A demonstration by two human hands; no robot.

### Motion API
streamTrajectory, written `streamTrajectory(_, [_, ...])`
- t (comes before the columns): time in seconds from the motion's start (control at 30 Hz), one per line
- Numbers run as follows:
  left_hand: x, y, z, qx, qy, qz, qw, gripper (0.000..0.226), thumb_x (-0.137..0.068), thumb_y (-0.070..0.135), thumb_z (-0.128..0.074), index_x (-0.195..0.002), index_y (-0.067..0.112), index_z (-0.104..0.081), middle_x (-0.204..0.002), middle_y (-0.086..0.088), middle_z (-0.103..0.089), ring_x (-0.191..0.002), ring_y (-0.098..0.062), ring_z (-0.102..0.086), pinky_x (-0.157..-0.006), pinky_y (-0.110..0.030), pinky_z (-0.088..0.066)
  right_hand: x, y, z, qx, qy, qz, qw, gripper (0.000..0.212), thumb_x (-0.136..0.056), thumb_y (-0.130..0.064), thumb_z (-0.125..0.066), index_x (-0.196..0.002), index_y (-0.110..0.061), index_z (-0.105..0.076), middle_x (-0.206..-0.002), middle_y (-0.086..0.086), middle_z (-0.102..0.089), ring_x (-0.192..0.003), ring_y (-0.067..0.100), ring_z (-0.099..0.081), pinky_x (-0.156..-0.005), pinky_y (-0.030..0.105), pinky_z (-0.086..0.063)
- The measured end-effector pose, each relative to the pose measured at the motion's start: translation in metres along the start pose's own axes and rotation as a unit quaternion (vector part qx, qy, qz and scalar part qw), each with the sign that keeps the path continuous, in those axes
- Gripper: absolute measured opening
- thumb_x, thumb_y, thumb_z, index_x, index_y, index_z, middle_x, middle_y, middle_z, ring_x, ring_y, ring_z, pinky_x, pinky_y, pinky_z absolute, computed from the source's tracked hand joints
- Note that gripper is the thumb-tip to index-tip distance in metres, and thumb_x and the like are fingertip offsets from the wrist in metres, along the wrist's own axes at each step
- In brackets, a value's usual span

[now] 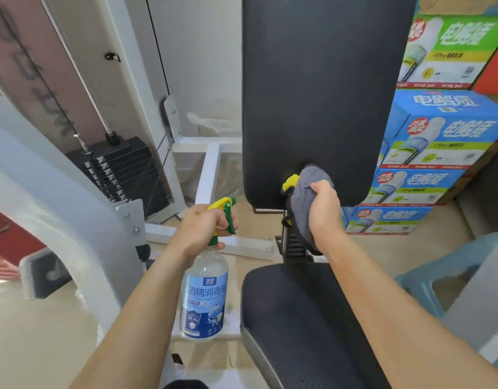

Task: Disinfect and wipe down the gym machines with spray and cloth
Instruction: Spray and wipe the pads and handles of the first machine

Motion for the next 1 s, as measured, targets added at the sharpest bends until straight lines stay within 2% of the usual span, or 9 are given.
streamTrajectory(0.2, [-0.016,-0.009,-0.005,0.006,-0.043,0.000,0.999,0.024,-0.076,0.008,-0.053,-0.093,0.010,-0.070,-0.099,-0.013,-0.079,-0.099,-0.026,-0.076,-0.069,-0.032,-0.049,0.003,-0.021,-0.001,0.163,-0.013,0.160,0.973,0.012,-0.099,-0.025,-0.053,-0.087,-0.024,-0.049,-0.084,-0.006,-0.053,-0.082,0.008,-0.053,-0.076,0.028,-0.043])
streamTrajectory(0.37, [-0.025,-0.019,-0.005,0.014,-0.050,0.010,0.999,0.028,-0.084,0.004,-0.051,-0.104,0.008,-0.071,-0.099,-0.009,-0.080,-0.091,-0.018,-0.076,-0.073,-0.033,-0.053,0.008,-0.033,-0.022,0.245,-0.016,0.408,0.879,0.009,-0.093,-0.019,-0.066,-0.099,-0.016,-0.060,-0.097,-0.001,-0.066,-0.086,-0.003,-0.062,-0.071,0.009,-0.044])
streamTrajectory(0.43, [-0.026,-0.026,0.000,0.031,-0.045,0.014,0.998,0.032,-0.084,0.005,-0.052,-0.108,0.010,-0.072,-0.100,-0.005,-0.080,-0.096,-0.021,-0.076,-0.070,-0.031,-0.054,0.005,-0.039,-0.048,0.337,-0.045,0.535,0.773,0.014,-0.095,-0.016,-0.062,-0.106,-0.007,-0.064,-0.107,0.010,-0.063,-0.096,0.016,-0.061,-0.080,0.025,-0.048])
streamTrajectory(0.53, [-0.021,-0.034,0.010,0.068,-0.030,0.012,0.997,0.041,-0.067,0.014,-0.055,-0.103,0.014,-0.073,-0.097,-0.001,-0.081,-0.097,-0.030,-0.073,-0.067,-0.030,-0.049,-0.009,-0.037,-0.094,0.529,-0.037,0.689,0.494,0.020,-0.090,-0.016,-0.059,-0.107,-0.011,-0.068,-0.124,0.011,-0.063,-0.114,0.033,-0.055,-0.095,0.044,-0.043])
streamTrajectory(0.6, [-0.020,-0.039,0.018,0.092,-0.016,0.011,0.996,0.046,-0.058,0.015,-0.053,-0.099,0.014,-0.074,-0.095,-0.004,-0.080,-0.092,-0.033,-0.071,-0.065,-0.031,-0.047,-0.020,-0.027,-0.111,0.612,-0.064,0.706,0.351,0.024,-0.090,-0.024,-0.052,-0.103,-0.015,-0.071,-0.125,0.007,-0.064,-0.127,0.034,-0.051,-0.113,0.049,-0.030])
streamTrajectory(0.77, [-0.016,-0.045,0.035,0.064,-0.003,-0.003,0.998,0.036,-0.082,-0.001,-0.049,-0.105,0.012,-0.074,-0.102,-0.004,-0.079,-0.101,-0.039,-0.073,-0.071,-0.032,-0.052,-0.039,0.045,-0.085,0.742,-0.200,0.630,0.107,0.035,-0.092,-0.030,-0.047,-0.096,-0.013,-0.077,-0.102,0.006,-0.068,-0.124,0.036,-0.050,-0.123,0.057,-0.007])
streamTrajectory(0.83, [-0.013,-0.047,0.040,0.057,0.001,-0.006,0.998,0.037,-0.083,-0.002,-0.048,-0.105,0.013,-0.073,-0.102,-0.004,-0.079,-0.101,-0.037,-0.073,-0.071,-0.031,-0.053,-0.056,0.069,-0.047,0.778,-0.229,0.584,0.028,0.038,-0.092,-0.025,-0.042,-0.090,-0.017,-0.079,-0.102,0.001,-0.070,-0.124,0.030,-0.052,-0.123,0.056,0.006])
streamTrajectory(0.9, [-0.013,-0.046,0.045,0.060,0.005,-0.007,0.998,0.037,-0.084,-0.002,-0.048,-0.104,0.016,-0.073,-0.101,-0.002,-0.080,-0.099,-0.034,-0.075,-0.070,-0.032,-0.052,-0.076,0.063,0.007,0.790,-0.235,0.566,-0.004,0.045,-0.092,-0.014,-0.035,-0.102,-0.012,-0.079,-0.117,0.004,-0.071,-0.127,0.023,-0.057,-0.122,0.054,0.010])
streamTrajectory(1.0, [-0.014,-0.047,0.049,0.065,0.016,-0.004,0.998,0.036,-0.086,-0.003,-0.047,-0.101,0.017,-0.074,-0.100,-0.002,-0.080,-0.096,-0.033,-0.076,-0.069,-0.031,-0.051,-0.087,0.025,0.062,0.739,-0.218,0.638,-0.004,0.043,-0.096,-0.004,-0.034,-0.131,0.003,-0.059,-0.147,0.013,-0.051,-0.140,0.026,-0.043,-0.119,0.057,-0.017])
Point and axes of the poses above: each hand's wrist, its own x-axis away from the middle knuckle, its own z-axis out of the back of the hand, y = z × x, the point moved 2 cm from there along -x, towards the middle knuckle
